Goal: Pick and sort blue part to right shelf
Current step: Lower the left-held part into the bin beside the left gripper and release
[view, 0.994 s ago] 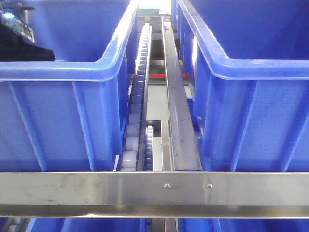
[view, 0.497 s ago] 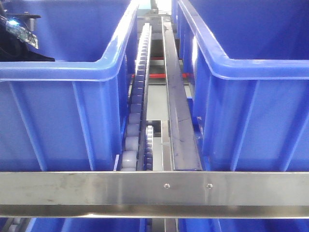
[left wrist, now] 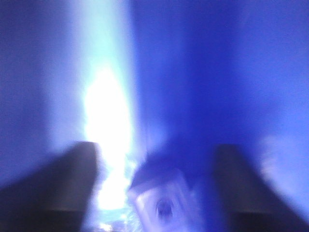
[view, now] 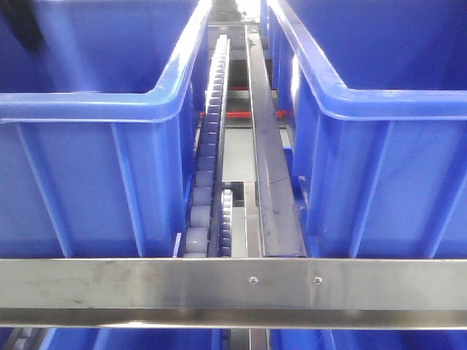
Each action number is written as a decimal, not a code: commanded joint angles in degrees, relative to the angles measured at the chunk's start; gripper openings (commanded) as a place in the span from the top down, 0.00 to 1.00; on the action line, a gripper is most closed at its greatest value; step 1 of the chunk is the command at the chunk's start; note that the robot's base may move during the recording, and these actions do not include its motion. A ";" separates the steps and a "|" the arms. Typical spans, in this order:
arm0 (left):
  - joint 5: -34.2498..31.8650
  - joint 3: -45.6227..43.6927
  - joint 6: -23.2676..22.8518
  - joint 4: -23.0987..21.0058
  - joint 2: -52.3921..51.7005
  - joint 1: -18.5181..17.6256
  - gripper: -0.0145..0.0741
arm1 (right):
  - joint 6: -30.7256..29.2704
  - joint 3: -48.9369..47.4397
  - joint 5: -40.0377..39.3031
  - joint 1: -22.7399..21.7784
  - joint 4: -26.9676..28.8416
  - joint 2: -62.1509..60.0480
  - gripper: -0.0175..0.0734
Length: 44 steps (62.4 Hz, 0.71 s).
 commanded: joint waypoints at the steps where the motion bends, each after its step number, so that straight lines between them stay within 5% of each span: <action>1: -3.31 0.55 0.02 0.04 -7.67 0.04 0.59 | -0.50 -1.52 -5.07 -0.10 -0.90 3.71 0.59; 8: -5.00 5.27 0.02 0.18 -14.83 0.04 0.70 | -0.50 -1.71 -5.37 -0.10 -0.90 8.95 0.59; 23: -11.67 17.69 0.02 0.75 -30.65 0.04 0.70 | -0.45 -5.86 -6.65 -0.10 -0.78 24.94 0.59; 44: -16.07 31.00 0.02 3.22 -49.50 0.04 0.70 | -0.03 -27.03 3.79 -0.22 0.56 52.96 0.59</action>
